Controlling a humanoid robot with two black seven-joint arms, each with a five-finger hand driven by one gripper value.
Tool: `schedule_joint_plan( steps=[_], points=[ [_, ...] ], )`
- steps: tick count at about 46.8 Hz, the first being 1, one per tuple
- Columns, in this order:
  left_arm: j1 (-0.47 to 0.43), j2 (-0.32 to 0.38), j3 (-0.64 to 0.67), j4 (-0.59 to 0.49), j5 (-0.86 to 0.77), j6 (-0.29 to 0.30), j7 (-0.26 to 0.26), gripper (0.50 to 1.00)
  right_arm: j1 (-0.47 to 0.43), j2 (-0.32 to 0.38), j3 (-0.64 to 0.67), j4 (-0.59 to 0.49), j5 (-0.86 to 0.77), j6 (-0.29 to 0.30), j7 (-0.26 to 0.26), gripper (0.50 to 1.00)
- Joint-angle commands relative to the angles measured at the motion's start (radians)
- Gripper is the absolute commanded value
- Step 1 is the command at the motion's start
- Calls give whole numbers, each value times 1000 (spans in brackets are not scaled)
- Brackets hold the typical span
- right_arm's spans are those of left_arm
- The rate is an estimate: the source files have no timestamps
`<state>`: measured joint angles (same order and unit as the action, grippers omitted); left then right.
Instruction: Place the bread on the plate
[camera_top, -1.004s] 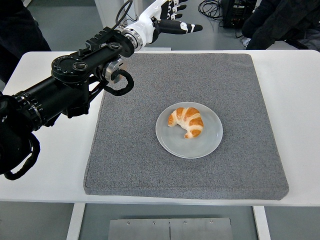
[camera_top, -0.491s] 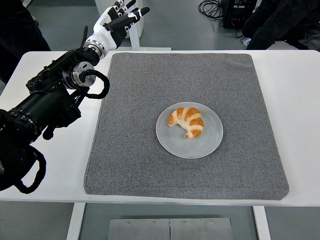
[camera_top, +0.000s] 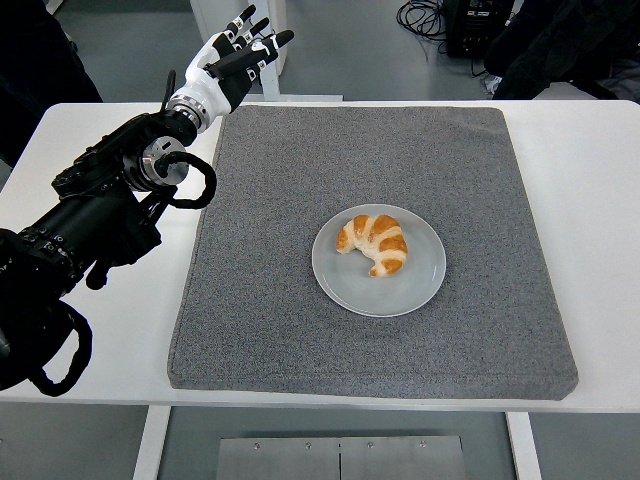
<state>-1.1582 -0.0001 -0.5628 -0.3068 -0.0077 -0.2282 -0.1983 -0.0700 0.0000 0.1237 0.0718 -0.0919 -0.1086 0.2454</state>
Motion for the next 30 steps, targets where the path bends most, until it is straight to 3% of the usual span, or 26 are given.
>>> schedule_joint_plan(
  steps=[1,30],
  points=[
    [2,0,0,0,2,0,-1,986,4,0,1,0,0,-2,0,1000],
    [5,0,1,0,2,3,-4,986,4,0,1,6,0,-3,0,1000]
  ],
)
